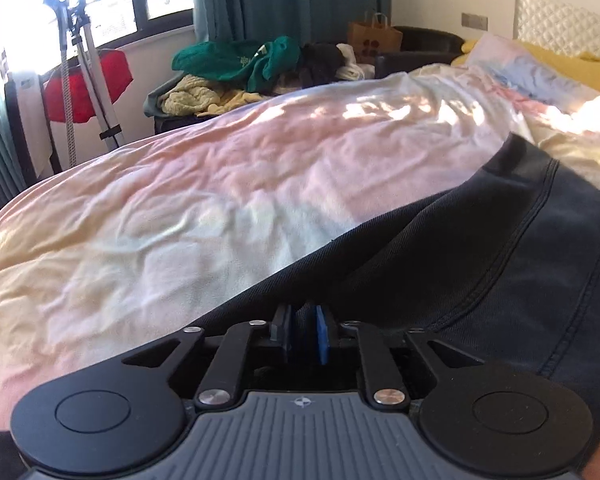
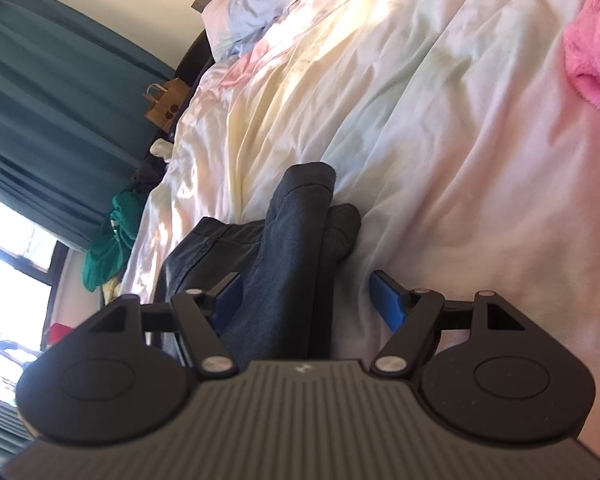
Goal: Fold clothes
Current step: 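Open the left gripper while the right gripper grasps the folded leg end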
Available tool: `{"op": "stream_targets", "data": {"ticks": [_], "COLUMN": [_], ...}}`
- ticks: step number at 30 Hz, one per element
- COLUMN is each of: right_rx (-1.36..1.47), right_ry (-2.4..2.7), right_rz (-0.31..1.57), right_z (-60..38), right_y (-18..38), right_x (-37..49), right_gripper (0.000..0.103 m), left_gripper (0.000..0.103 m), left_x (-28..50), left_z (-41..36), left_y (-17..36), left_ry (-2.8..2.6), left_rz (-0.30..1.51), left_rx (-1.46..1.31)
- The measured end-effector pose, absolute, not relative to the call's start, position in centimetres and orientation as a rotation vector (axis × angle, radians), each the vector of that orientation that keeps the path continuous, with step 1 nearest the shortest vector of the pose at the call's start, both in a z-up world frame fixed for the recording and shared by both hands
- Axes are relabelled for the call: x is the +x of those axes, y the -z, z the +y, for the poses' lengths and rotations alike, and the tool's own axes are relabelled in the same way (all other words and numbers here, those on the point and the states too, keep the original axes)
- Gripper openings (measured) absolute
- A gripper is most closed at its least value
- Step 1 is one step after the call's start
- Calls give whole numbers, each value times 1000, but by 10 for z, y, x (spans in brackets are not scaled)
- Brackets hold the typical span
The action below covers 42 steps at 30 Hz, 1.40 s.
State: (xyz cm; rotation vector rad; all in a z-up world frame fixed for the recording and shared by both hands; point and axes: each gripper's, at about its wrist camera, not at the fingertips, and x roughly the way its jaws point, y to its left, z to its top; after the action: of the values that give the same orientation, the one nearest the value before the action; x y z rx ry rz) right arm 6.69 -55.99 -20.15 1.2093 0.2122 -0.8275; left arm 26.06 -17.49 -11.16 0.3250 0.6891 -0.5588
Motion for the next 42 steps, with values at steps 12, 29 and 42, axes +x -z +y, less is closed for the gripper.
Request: {"op": "stream_targets", "data": {"ticks": [12,29,42], "right_rx": [1346,1363,1113], "right_ry": [553,363,340], "right_rz": [300,212,247], "right_z": [-568,-616,-597], "right_y": [220,233,206], "right_x": [93,95,116], "right_gripper": [71,55,15], "left_gripper": [82,88,91], "left_x": [100,71,84], "left_z": [-22,4,-19], "left_y": [51,69,74], "left_ry": [225,67,78], "left_rz": [595,591,498], "left_rx": [69,-118,-52]}}
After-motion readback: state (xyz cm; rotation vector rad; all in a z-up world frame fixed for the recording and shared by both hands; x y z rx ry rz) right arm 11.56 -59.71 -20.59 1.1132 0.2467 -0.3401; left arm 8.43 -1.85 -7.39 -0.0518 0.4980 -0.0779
